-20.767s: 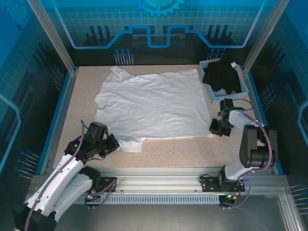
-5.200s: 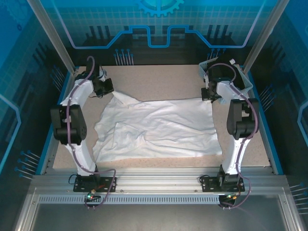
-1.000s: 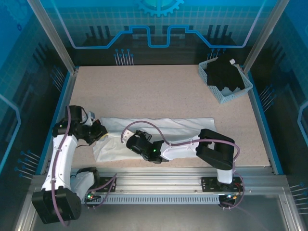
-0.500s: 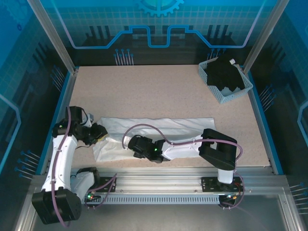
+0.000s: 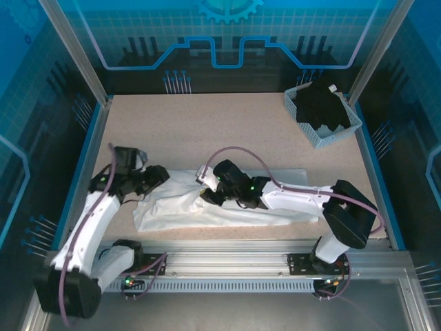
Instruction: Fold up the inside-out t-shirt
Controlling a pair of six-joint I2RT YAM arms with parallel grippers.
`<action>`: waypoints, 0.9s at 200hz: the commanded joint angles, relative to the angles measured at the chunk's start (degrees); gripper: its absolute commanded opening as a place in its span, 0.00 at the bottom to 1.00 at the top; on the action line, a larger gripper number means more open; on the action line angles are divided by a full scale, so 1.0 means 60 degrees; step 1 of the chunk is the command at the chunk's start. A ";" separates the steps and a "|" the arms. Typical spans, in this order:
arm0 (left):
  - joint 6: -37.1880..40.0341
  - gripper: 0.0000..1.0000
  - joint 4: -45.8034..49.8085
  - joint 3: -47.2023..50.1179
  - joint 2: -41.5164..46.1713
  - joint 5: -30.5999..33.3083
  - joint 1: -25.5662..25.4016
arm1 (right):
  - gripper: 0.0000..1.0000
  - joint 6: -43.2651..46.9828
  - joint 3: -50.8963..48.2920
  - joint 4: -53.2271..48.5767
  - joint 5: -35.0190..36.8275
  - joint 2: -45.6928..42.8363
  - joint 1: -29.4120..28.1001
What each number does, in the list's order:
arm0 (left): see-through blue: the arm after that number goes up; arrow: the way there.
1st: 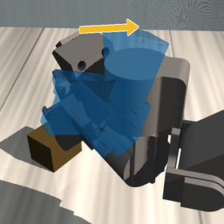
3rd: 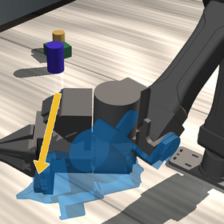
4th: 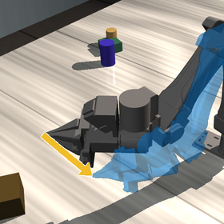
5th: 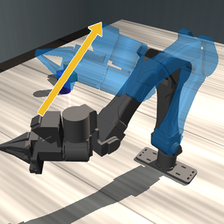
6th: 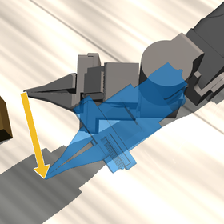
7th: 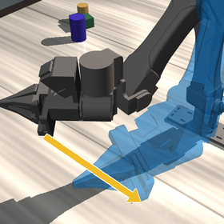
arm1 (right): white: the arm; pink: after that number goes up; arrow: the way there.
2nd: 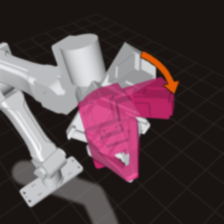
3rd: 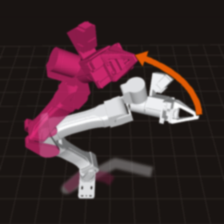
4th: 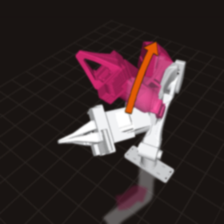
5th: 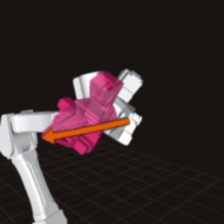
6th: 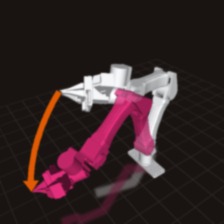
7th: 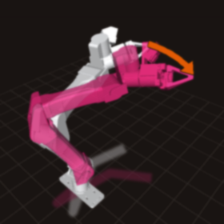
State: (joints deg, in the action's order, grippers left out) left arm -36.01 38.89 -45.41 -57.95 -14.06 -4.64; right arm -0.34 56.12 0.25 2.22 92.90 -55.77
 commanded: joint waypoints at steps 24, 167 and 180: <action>-0.0315 0.47 -0.1761 0.0706 -0.1116 0.1008 -0.0222 | 0.38 -0.1929 0.0413 -0.0039 -0.0751 0.1050 -0.0164; 0.0224 0.49 -0.1898 0.1156 -0.1020 0.1441 -0.0163 | 0.12 -0.2346 0.0806 -0.0691 -0.0979 0.2163 -0.0695; 0.0313 0.49 -0.1785 0.1134 -0.0967 0.1586 -0.0136 | 0.08 -0.2332 0.0758 -0.0842 -0.1097 0.1902 -0.0695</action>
State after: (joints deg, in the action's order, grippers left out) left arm -36.47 27.53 -39.20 -65.19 -6.70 -5.76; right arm -14.31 59.70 -2.35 -2.28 106.21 -59.59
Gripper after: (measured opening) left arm 0.492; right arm 0.114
